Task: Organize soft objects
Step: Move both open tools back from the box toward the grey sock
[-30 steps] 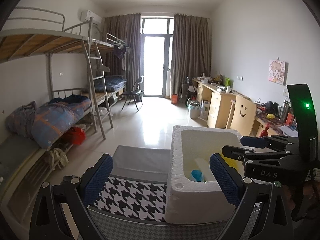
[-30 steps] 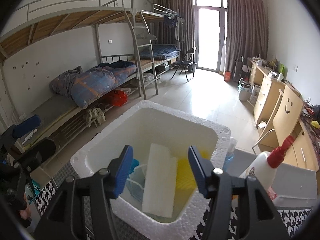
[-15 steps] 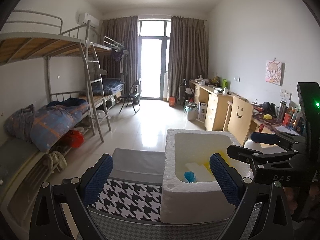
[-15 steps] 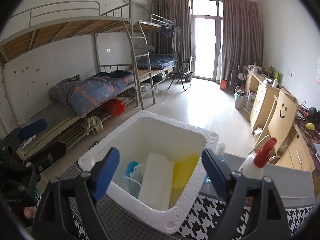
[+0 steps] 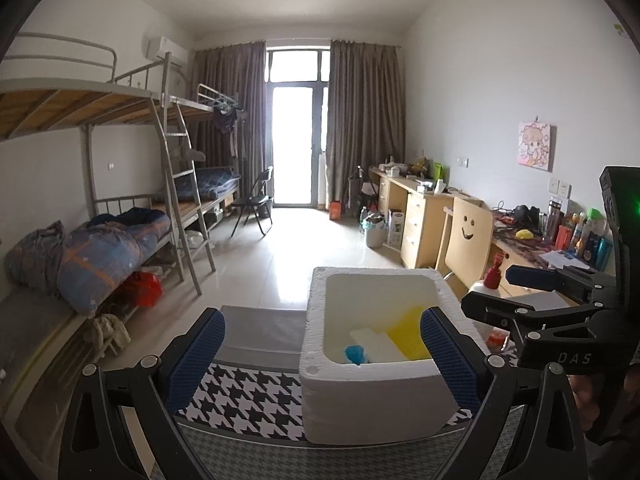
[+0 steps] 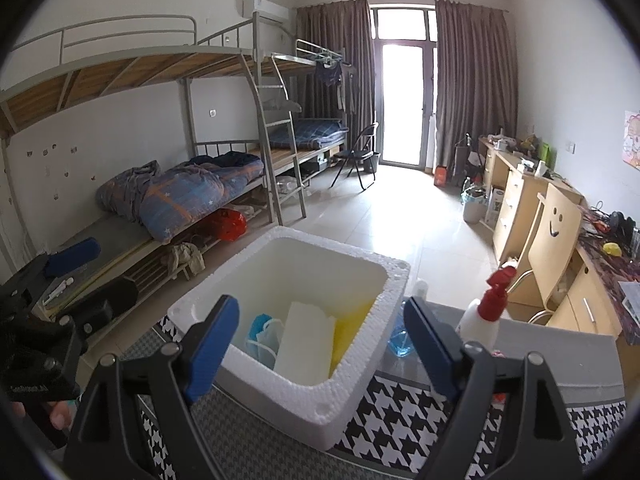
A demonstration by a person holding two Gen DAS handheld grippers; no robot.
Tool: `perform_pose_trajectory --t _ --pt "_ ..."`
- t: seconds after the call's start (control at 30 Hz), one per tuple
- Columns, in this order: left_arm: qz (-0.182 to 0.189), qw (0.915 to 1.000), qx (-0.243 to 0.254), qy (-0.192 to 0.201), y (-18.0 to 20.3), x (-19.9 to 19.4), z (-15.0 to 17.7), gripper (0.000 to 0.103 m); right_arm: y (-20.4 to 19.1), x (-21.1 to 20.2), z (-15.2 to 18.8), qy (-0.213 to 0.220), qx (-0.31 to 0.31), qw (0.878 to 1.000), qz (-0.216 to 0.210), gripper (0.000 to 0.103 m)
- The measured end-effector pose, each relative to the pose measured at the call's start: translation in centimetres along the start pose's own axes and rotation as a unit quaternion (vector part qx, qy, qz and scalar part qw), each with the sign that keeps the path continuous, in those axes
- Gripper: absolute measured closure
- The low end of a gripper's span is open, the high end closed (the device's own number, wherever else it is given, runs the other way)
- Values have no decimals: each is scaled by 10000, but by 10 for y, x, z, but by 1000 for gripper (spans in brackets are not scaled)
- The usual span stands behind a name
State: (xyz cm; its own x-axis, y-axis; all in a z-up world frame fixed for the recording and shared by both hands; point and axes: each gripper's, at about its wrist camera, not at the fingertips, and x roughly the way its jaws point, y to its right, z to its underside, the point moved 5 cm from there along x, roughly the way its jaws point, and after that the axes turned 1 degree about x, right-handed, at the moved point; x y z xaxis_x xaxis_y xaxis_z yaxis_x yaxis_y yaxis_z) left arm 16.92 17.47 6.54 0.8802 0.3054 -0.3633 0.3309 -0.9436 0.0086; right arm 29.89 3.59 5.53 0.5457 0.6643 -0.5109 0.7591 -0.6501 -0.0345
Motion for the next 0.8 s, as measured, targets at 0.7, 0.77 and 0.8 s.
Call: perform_pose_trajectory --t 0.7,0.77,0.8 --pt "222 9993 168 238 35 -37 -4 1 3 -66 15 494 71 9987 110 7" --pt "266 9992 180 251 38 -41 -3 1 2 -74 20 580 79 9982 122 7" --pt "303 9990 192 255 41 -43 -2 1 1 -76 20 590 82 9981 129 7"
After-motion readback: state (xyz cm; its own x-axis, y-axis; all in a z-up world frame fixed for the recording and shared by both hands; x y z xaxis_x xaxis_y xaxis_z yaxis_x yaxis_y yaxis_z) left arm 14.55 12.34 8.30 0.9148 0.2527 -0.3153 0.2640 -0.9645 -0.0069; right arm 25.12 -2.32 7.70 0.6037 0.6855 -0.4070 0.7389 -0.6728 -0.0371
